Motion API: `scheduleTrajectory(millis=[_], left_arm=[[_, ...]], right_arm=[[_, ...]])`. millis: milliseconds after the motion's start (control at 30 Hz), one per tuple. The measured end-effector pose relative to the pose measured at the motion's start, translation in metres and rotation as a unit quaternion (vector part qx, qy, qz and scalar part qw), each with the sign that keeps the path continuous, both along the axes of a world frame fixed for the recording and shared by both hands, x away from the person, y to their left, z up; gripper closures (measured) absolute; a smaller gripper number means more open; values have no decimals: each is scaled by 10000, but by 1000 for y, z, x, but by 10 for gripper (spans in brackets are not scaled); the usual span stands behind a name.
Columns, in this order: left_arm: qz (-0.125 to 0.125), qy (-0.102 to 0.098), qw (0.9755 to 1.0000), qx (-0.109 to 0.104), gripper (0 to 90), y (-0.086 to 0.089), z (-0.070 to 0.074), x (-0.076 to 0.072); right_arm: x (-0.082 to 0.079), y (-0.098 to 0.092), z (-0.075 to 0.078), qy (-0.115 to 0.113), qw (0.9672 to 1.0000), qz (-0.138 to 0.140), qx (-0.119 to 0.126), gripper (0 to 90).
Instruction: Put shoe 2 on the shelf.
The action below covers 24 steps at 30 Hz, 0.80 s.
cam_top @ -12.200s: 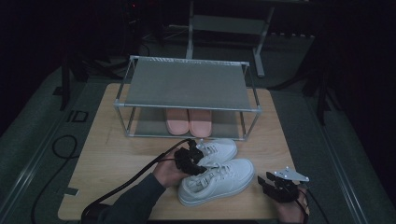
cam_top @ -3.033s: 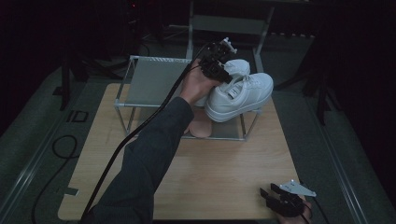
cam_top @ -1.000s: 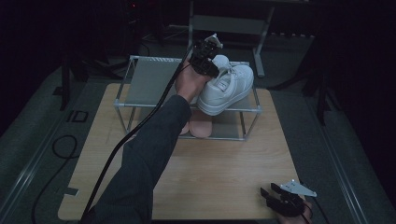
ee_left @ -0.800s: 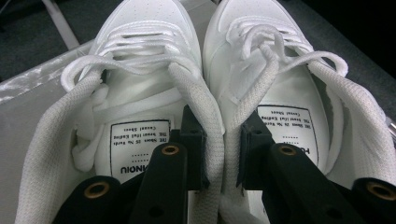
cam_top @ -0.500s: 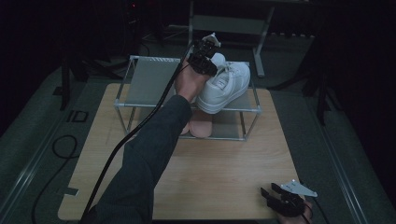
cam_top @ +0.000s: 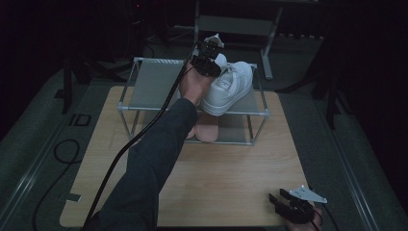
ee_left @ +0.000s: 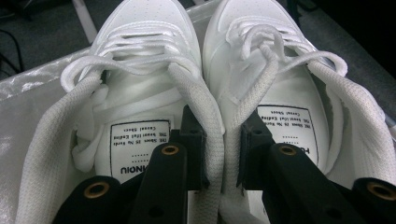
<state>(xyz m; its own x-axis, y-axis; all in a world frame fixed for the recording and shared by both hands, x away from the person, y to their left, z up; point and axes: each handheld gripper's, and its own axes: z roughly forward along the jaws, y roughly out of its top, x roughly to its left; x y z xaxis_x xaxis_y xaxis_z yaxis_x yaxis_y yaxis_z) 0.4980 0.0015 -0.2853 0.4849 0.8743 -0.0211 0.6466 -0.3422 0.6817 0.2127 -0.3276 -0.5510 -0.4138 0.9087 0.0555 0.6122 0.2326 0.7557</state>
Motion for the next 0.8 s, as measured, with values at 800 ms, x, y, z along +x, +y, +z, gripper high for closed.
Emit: scheduleTrajectory(millis=[800], left_arm=[[387,-56,9992,-48,758,4,-1,3]], right_arm=[[0,-1,0,-2,10000,-15,16,474]])
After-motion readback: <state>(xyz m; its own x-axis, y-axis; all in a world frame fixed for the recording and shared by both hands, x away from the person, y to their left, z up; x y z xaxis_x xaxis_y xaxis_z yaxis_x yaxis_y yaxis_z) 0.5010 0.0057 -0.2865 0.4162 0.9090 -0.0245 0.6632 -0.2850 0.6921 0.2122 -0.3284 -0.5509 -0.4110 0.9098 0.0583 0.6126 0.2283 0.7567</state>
